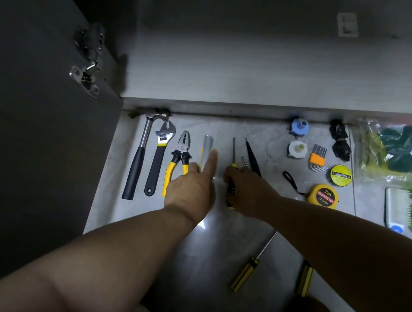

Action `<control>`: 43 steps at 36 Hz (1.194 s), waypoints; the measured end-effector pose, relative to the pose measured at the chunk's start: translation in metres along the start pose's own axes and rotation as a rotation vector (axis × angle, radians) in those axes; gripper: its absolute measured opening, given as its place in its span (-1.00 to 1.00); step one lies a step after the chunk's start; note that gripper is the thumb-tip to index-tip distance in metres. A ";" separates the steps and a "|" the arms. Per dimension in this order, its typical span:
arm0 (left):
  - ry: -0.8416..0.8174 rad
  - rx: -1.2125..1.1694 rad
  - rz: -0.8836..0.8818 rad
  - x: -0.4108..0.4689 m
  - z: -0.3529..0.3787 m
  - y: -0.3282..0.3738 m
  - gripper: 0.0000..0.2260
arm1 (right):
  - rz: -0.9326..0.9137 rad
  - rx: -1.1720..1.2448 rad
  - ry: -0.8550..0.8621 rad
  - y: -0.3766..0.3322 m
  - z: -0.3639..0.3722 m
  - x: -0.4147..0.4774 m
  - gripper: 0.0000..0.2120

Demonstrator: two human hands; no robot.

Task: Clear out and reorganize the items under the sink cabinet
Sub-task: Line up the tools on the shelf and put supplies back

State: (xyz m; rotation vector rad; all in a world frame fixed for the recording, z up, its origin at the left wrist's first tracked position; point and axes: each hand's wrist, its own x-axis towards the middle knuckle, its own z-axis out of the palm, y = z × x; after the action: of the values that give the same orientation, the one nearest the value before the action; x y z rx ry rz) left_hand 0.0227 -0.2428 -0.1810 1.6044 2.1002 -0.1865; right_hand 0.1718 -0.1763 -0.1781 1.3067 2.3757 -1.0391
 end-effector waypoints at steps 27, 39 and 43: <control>0.090 -0.018 0.027 -0.012 -0.002 0.006 -0.47 | 0.074 -0.146 0.152 0.027 -0.017 -0.007 -0.57; -0.248 0.150 0.645 -0.061 0.041 0.037 -0.52 | 0.158 -0.234 0.003 0.050 -0.019 -0.016 -0.61; -0.330 0.170 0.611 -0.076 0.052 0.049 -0.59 | 0.191 -0.284 -0.016 0.056 -0.026 -0.023 -0.60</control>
State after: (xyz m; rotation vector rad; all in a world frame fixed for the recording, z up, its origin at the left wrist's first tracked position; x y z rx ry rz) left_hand 0.0986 -0.3144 -0.1833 2.0707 1.3103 -0.3927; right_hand 0.2332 -0.1538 -0.1742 1.3766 2.2324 -0.6295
